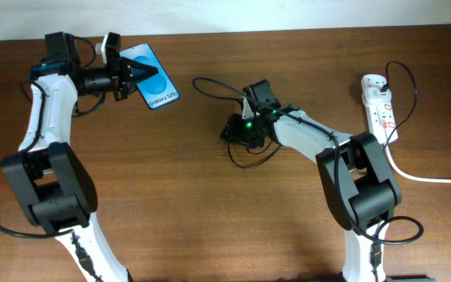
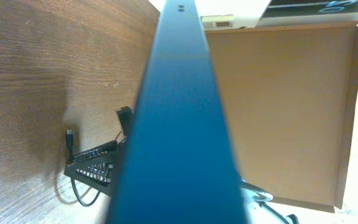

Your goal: Plug charger to phone and switch on socket

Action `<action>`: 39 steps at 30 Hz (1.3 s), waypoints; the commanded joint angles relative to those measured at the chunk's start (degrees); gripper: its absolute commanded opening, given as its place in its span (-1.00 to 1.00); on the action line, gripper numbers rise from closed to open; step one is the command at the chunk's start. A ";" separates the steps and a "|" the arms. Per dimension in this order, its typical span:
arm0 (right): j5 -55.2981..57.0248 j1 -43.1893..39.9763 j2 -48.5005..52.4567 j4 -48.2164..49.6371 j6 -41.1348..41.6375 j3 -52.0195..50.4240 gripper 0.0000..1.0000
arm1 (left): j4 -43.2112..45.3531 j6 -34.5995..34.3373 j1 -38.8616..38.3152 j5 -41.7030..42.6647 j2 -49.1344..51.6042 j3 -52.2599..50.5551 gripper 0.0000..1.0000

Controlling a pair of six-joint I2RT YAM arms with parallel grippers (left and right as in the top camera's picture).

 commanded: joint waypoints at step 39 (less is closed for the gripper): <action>-27.08 -0.90 -24.48 -22.29 -34.97 0.26 -0.92 | -0.13 1.14 -4.61 3.04 0.26 0.04 -1.00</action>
